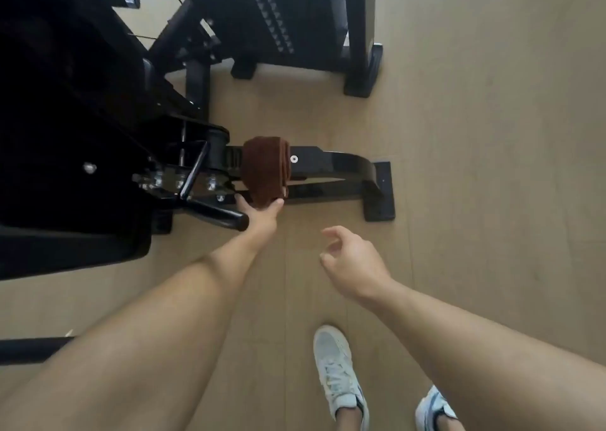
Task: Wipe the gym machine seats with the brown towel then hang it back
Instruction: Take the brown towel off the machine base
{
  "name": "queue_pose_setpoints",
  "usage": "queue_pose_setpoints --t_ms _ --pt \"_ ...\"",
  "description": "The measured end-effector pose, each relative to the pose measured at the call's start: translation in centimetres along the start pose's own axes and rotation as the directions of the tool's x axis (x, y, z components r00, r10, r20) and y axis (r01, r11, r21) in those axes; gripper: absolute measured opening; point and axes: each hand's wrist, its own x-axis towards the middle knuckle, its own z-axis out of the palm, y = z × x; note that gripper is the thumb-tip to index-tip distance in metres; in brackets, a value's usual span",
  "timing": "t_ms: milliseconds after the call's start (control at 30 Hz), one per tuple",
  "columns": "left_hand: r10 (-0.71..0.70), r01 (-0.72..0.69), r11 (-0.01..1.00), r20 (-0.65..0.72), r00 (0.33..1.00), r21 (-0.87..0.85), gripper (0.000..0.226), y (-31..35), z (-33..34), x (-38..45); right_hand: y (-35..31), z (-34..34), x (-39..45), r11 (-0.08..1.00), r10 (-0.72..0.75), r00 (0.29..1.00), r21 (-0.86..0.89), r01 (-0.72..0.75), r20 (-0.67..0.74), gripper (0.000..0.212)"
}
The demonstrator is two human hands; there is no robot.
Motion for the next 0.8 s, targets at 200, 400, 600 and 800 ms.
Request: queue_pose_setpoints --t_ms 200,400,600,800 --pt "0.065 -0.073 0.991 -0.072 0.995 -0.110 0.065 1.1 0.5 3.0 3.2 1.0 0.3 1.000 0.021 1.000 -0.012 -0.020 0.019 0.041" --pt "0.026 -0.018 0.973 0.031 0.999 -0.232 0.054 1.1 2.1 -0.4 4.0 -0.6 -1.2 0.993 0.079 0.995 0.089 -0.073 -0.066 0.038" --pt "-0.033 0.118 0.947 0.275 0.961 -0.298 0.042 1.6 3.0 -12.0 2.3 -5.6 -7.4 0.942 0.179 0.974 0.311 -0.128 -0.142 0.051" --pt "-0.072 0.176 0.964 0.444 0.893 -0.197 0.031 6.1 -0.2 -24.8 -1.6 -11.5 -17.5 0.996 0.026 0.992 0.090 -0.015 -0.124 0.067"
